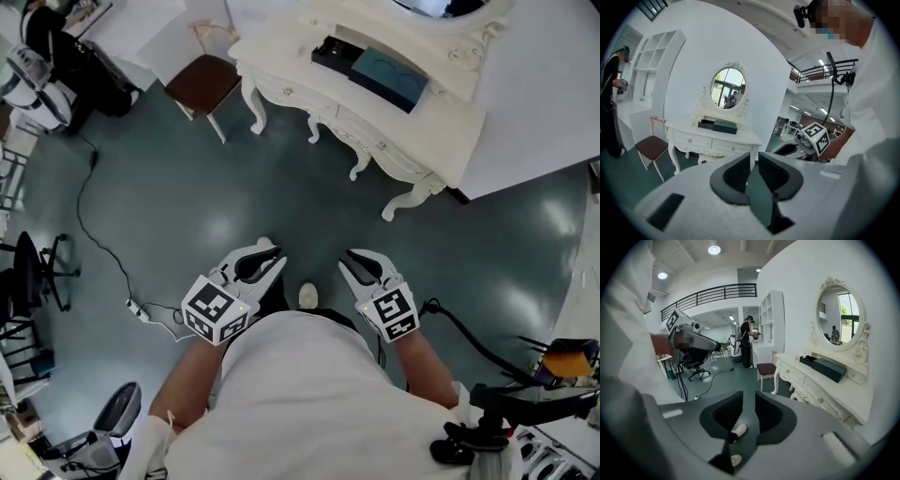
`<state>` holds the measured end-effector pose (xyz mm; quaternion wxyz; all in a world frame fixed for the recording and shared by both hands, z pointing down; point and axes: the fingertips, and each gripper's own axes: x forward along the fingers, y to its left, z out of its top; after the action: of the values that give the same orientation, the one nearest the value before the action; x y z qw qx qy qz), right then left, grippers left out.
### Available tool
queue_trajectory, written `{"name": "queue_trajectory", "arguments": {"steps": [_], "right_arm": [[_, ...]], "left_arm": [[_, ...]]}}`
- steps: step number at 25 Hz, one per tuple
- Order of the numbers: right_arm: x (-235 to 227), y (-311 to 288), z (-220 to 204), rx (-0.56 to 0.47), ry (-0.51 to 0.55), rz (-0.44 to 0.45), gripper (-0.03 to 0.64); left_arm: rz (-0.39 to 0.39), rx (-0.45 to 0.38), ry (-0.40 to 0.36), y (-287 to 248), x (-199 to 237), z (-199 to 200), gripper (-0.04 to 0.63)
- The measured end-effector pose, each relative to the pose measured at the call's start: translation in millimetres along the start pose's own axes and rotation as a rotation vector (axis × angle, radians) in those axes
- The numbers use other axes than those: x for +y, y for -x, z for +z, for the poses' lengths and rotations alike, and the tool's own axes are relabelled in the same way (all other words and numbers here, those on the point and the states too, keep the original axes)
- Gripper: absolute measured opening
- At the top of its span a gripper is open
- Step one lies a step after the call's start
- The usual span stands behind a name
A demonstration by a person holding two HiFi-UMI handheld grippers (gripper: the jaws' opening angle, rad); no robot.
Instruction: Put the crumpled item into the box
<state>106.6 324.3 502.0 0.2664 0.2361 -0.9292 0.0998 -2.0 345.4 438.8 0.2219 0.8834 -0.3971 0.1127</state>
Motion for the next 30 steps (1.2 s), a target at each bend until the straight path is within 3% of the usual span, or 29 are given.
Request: {"name": "queue_trajectory", "arguments": {"steps": [4,14,22,30], "right_arm": [[-33,-24,7,0.014,-0.024,-0.025,0.090],[-134,-98,88,0.039,-0.069,-0.155,0.077],[-188,-161,127,0.051,-0.106,-0.214,0.064],[-235,-178,135,0.061,-0.128,-0.224,0.064]], "left_arm": [[-0.033,0.008,-0.014,-31,35,14,0.057],[-0.133,0.012,-0.048,-105,164,93,0.074],[-0.120,0.037,-0.085,-158,286,125,0.076],[-0.036,0.043,-0.061,-208,355,148,0.091]]}}
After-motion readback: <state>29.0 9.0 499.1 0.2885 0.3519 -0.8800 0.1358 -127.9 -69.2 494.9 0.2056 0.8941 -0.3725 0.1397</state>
